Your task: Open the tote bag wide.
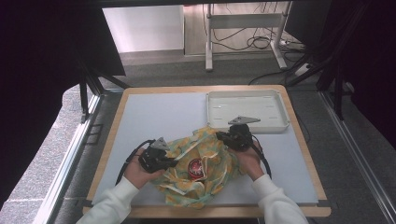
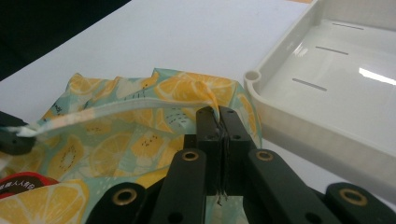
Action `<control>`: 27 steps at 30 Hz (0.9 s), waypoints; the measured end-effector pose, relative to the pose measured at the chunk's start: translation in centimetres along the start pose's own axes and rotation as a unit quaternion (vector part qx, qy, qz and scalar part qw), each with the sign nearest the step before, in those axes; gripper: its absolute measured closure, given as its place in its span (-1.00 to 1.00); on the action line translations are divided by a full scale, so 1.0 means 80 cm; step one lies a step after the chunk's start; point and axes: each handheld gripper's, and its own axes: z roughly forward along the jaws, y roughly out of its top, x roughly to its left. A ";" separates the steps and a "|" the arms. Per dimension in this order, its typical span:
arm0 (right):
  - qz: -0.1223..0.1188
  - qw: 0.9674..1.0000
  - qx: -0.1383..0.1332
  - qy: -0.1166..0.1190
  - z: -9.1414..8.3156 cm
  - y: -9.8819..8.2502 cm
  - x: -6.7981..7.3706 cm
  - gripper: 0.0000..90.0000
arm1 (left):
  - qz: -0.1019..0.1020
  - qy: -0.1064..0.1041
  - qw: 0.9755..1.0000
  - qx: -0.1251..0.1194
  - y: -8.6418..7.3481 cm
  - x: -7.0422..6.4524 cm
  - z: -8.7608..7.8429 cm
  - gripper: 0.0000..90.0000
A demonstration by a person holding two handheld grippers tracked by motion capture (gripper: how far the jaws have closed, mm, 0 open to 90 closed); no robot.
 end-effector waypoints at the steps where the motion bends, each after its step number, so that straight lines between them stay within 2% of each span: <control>1: 0.000 1.000 -0.001 0.000 -0.001 0.000 0.000 0.94 | -0.001 0.000 1.000 -0.007 0.001 0.002 -0.003 0.96; 6: -0.003 1.000 -0.014 0.004 -0.010 0.006 0.002 0.94 | -0.011 -0.011 0.999 -0.041 0.008 0.011 -0.026 0.97; 8: -0.007 1.000 -0.022 0.007 -0.016 0.010 0.004 0.94 | -0.019 -0.021 0.998 -0.059 0.012 0.016 -0.037 0.97; 12: -0.013 0.999 -0.036 0.010 -0.023 0.022 0.005 0.93 | -0.041 -0.039 0.994 -0.097 0.022 0.032 -0.056 0.97; 15: -0.013 0.999 -0.037 0.006 -0.019 0.029 0.003 0.93 | -0.069 -0.055 0.989 -0.117 0.030 0.050 -0.057 0.97; 19: -0.006 1.000 -0.027 -0.003 -0.002 0.034 -0.003 0.93 | -0.098 -0.042 0.988 -0.115 0.031 0.078 -0.043 0.97; 21: -0.013 1.000 -0.019 -0.011 0.008 0.036 -0.003 0.93 | -0.109 -0.031 0.988 -0.108 0.028 0.088 -0.032 0.97; 24: -0.027 0.999 -0.003 -0.025 0.023 0.036 0.000 0.93 | -0.114 -0.015 0.989 -0.095 0.022 0.098 -0.018 0.97; 27: -0.037 0.999 0.011 -0.034 0.033 0.033 0.000 0.93 | -0.108 -0.002 0.992 -0.069 0.014 0.101 -0.003 0.96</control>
